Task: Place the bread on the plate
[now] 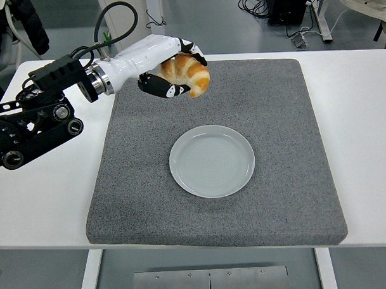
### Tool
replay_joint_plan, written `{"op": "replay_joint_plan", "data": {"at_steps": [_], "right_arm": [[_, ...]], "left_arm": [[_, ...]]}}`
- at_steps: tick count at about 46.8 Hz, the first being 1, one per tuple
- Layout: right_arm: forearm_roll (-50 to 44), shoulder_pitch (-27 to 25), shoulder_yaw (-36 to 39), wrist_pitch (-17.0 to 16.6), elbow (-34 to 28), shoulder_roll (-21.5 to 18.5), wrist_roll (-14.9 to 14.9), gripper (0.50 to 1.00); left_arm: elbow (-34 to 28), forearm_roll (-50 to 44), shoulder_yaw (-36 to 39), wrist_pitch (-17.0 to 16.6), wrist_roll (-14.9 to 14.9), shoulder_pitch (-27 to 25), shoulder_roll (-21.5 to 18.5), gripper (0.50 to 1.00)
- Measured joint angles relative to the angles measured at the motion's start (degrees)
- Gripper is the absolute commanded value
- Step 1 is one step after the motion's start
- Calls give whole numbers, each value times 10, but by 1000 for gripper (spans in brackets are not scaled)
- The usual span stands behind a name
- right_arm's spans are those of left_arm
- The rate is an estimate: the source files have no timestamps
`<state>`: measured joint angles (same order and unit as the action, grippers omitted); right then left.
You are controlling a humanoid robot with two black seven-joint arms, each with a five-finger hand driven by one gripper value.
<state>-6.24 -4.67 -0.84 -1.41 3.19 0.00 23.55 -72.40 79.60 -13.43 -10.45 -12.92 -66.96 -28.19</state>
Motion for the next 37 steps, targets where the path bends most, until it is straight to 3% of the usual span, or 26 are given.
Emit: {"op": "replay_joint_plan", "data": {"at_steps": [16, 37], "right_arm": [[0, 0, 0, 0, 0, 0, 0, 1000], [0, 0, 0, 0, 0, 0, 0, 1000]], "left_arm": [[-3, 41, 2, -1, 5, 6, 62, 542], [-1, 85, 18, -6, 7, 42, 92, 540]]}}
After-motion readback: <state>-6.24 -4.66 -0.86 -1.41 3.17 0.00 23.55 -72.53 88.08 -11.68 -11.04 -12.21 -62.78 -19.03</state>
